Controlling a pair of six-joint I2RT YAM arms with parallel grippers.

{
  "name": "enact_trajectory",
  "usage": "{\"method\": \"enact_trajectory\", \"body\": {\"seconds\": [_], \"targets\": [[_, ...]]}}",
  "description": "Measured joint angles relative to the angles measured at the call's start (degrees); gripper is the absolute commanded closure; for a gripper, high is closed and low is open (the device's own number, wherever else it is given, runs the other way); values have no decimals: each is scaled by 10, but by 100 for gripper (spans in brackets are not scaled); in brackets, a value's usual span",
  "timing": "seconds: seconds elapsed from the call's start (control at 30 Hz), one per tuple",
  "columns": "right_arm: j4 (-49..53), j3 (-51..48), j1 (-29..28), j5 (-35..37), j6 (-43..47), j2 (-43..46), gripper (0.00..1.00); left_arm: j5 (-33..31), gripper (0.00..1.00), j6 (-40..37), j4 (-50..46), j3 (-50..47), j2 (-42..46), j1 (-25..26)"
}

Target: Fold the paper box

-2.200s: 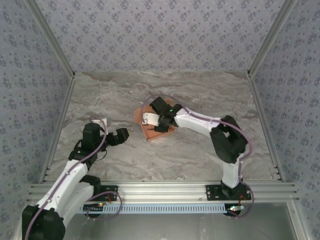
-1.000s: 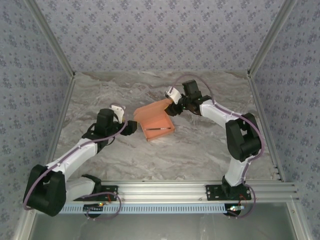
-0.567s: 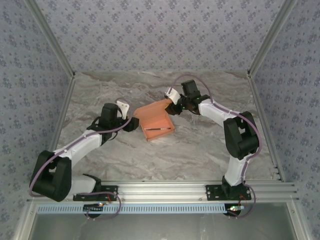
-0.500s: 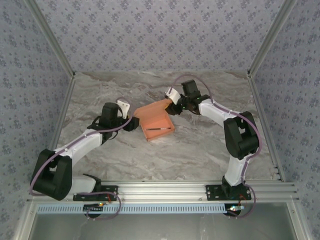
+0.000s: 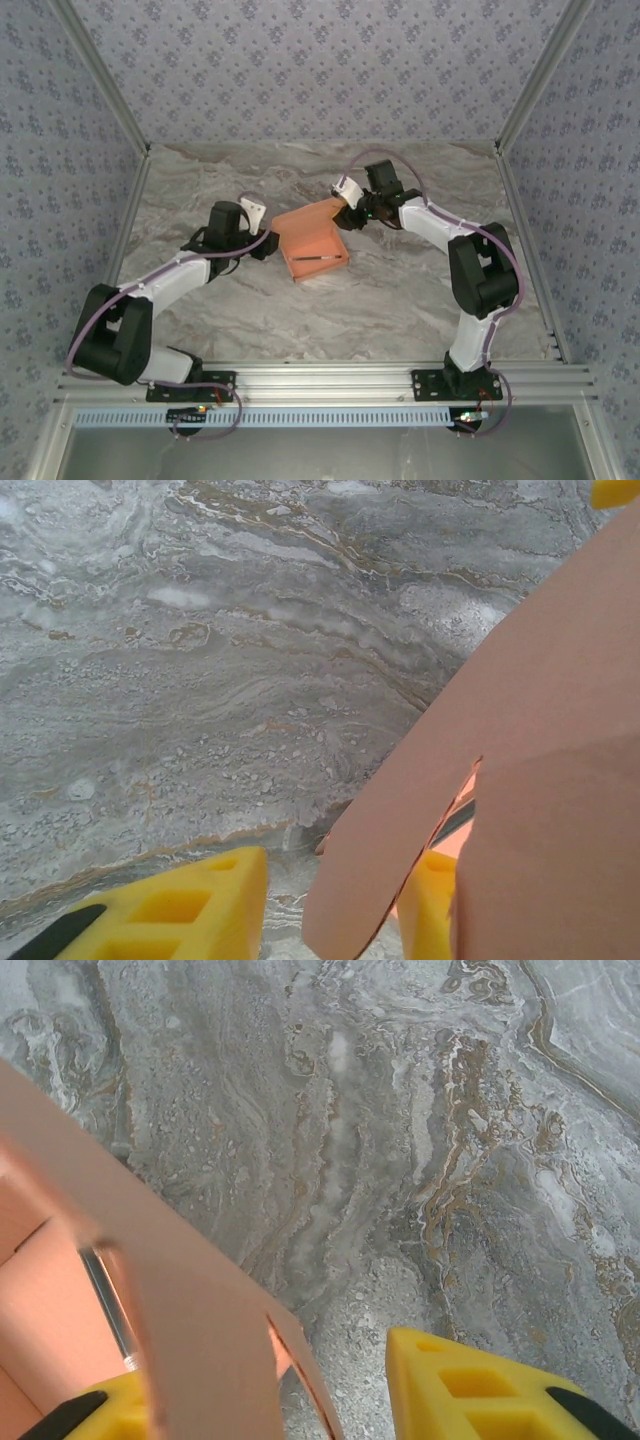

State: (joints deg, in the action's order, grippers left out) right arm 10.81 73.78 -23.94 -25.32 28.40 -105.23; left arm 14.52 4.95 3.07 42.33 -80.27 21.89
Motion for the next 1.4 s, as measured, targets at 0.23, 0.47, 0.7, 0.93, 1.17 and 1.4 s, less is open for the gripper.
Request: {"method": "enact_trajectory", "body": {"seconds": [0.23,0.47,0.7,0.93,1.17,1.4], "targets": [[6,0,1,0,2,0,78,9,74,0,2,7,-11,3],[8,0,0,5,-10,0,85,9,83,2,2,9,-12,5],[-7,-9,-22,57,-61,7,89,-10,90,9,3,9,-12,19],[-19,-16,-67,170,-160,19,92,-59,93,35,7,9,-12,36],[-24,-28,-97,260,-275,33,92,-144,93,85,15,10,-12,75],[-50,-57,-128,330,-365,56,93,-230,94,159,15,25,-12,101]]}}
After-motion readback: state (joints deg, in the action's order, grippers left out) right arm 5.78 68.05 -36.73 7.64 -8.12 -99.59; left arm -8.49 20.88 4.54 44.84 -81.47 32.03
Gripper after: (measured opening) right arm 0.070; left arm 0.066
